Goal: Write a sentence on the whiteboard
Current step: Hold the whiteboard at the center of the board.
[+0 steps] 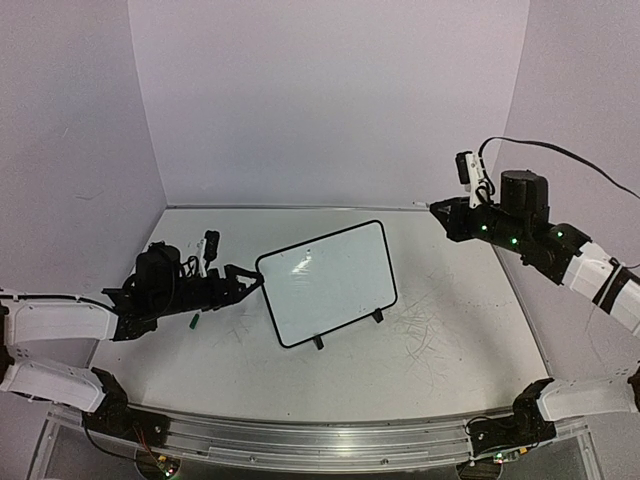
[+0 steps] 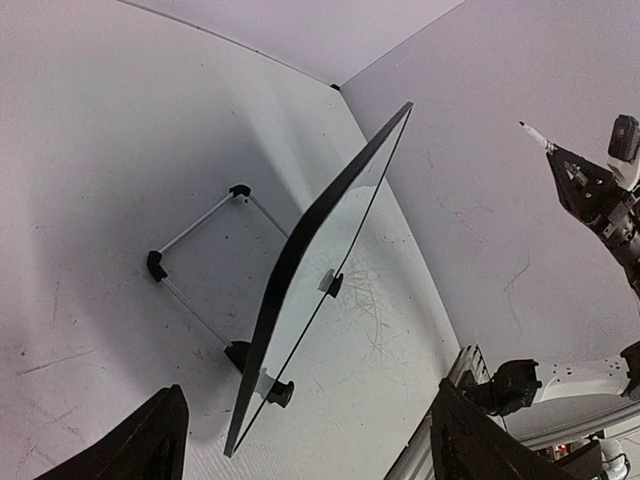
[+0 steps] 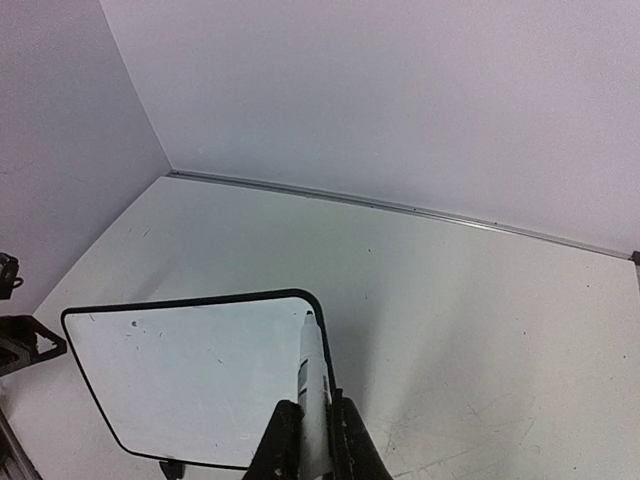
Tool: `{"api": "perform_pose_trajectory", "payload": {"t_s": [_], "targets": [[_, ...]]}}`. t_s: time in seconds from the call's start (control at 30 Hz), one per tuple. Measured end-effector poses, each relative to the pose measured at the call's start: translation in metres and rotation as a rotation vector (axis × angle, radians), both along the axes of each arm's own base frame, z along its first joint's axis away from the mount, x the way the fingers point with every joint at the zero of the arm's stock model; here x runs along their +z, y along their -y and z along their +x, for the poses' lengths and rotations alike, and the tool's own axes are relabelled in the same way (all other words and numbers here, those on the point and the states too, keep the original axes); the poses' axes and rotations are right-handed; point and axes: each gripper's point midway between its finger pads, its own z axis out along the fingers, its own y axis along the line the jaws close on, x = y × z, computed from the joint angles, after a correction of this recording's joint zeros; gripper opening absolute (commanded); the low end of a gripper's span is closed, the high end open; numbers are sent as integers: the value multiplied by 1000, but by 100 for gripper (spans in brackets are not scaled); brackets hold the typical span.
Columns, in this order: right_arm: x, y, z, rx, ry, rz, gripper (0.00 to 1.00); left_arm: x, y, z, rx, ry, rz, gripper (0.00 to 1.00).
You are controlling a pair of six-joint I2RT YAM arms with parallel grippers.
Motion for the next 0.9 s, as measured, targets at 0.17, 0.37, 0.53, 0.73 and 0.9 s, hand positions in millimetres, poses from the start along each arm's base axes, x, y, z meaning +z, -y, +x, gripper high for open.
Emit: {"api": "perform_pose_trajectory", "payload": {"t_s": [0.17, 0.37, 0.53, 0.73, 0.9], "targets": [[7, -7, -1, 35, 26, 21, 0, 4, 8, 1, -37, 42, -18, 76], [7, -15, 2, 44, 26, 37, 0, -1, 12, 2, -64, 69, -9, 63], [15, -28, -5, 115, 56, 56, 0, -14, 14, 5, -76, 81, 29, 59], [23, -42, -14, 197, 92, 70, 0, -23, 13, 9, -76, 86, 59, 60], [22, -64, -26, 279, 115, 53, 0, -30, 13, 12, -107, 96, 75, 50]]}}
